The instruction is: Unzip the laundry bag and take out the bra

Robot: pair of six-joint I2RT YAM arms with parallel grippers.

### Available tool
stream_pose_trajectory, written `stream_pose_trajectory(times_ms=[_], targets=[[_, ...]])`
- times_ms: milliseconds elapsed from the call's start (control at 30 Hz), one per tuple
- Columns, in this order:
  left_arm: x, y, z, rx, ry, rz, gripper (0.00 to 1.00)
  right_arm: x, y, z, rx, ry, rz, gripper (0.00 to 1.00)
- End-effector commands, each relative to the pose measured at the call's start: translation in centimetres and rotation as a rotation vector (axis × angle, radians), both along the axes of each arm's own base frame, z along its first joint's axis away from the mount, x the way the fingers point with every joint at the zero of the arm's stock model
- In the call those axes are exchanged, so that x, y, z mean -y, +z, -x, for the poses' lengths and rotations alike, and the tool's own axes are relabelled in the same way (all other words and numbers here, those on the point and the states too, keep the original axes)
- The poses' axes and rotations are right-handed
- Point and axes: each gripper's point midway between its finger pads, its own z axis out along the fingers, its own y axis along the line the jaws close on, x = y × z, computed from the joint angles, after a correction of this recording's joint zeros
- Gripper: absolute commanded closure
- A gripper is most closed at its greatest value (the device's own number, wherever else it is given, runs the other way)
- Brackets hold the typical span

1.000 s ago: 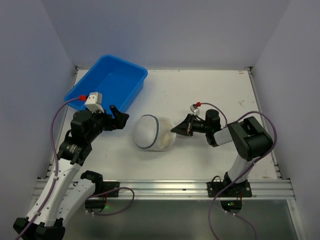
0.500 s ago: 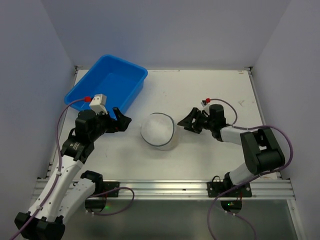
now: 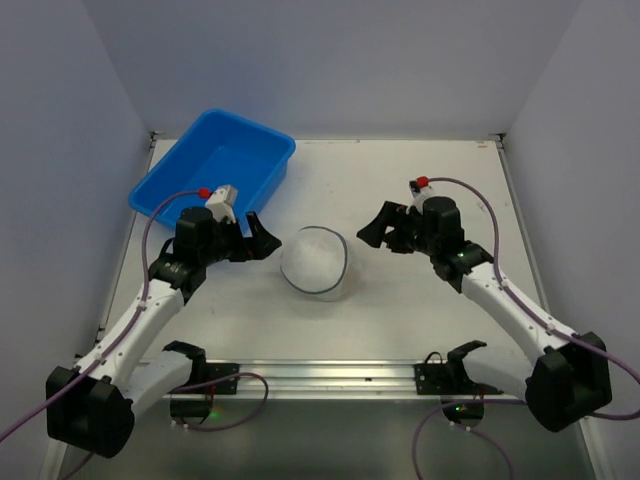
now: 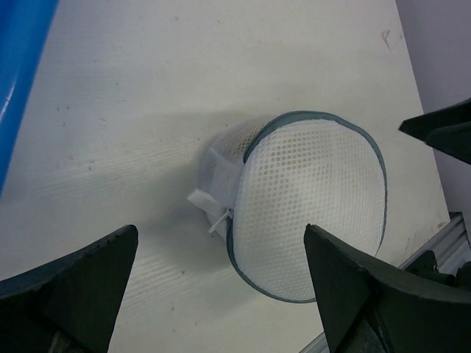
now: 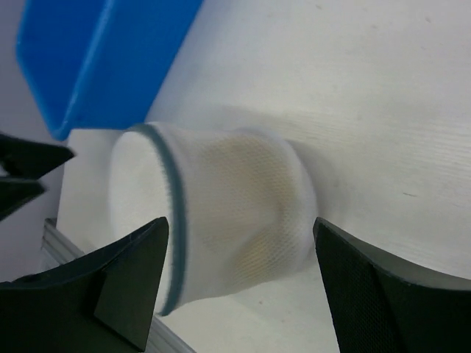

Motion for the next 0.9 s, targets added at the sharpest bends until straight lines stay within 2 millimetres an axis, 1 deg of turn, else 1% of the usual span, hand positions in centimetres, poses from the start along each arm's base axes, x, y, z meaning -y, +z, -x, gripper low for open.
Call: stream_pose_trajectory(times_ms=[0, 33, 100, 133, 233, 300, 333, 400, 433, 467, 500, 667, 733, 867], targets=[[1.9, 1.6, -1.2, 0.062, -0.091, 0.042, 0.02, -0.8, 4.0, 1.2, 0.088, -0.013, 0.054, 0.18], [2.1, 1.6, -1.7, 0.063, -0.101, 0.037, 0.03, -1.7, 4.2, 2.2, 0.079, 0.014, 0.054, 0.18], [2.3, 1.8, -2.1, 0.07, -0.106, 0.038, 0.03, -2.4, 4.2, 3.0, 0.053, -0.004, 0.041, 0.18], [2.4, 1.7, -2.2, 0.069, -0.113, 0.042, 0.03, -3.3, 3.9, 3.8, 0.039, 0.018, 0.038, 0.18], [2.5, 1.5, -2.3, 0.063, -0.116, 0.049, 0.04, -4.9, 3.4, 5.1, 0.011, 0.026, 0.031, 0.18], [2.7, 1.3, -2.2, 0.057, -0.122, 0.051, 0.04, -5.6, 2.7, 5.5, -0.008, 0.028, 0.034, 0.19], [2.7, 1.0, -2.1, 0.051, -0.125, 0.051, 0.04, -6.3, 1.8, 5.6, -0.032, 0.042, 0.048, 0.2], [2.8, 0.6, -2.0, 0.041, -0.125, 0.052, 0.04, -6.7, 0.7, 5.6, -0.065, 0.046, 0.057, 0.22], [2.8, 0.5, -1.9, 0.039, -0.127, 0.053, 0.04, -7.0, -0.1, 5.5, -0.081, 0.05, 0.066, 0.23], [2.8, 0.1, -1.8, 0.029, -0.126, 0.052, 0.04, -7.1, -0.5, 5.4, -0.08, 0.059, 0.072, 0.25], [2.8, 0.0, -1.8, 0.026, -0.125, 0.053, 0.04, -7.0, -1.0, 5.3, -0.082, 0.056, 0.082, 0.31], [2.8, -0.2, -1.2, 0.026, -0.131, 0.054, 0.04, -6.1, -3.2, 4.3, -0.076, 0.063, 0.173, 0.41], [2.9, -0.3, -1.0, 0.026, -0.142, 0.054, 0.04, -5.8, -3.3, 3.9, -0.066, 0.068, 0.19, 0.44], [3.1, -0.4, -1.0, 0.02, -0.157, 0.056, 0.04, -5.3, -3.6, 3.1, -0.057, 0.086, 0.214, 0.47]])
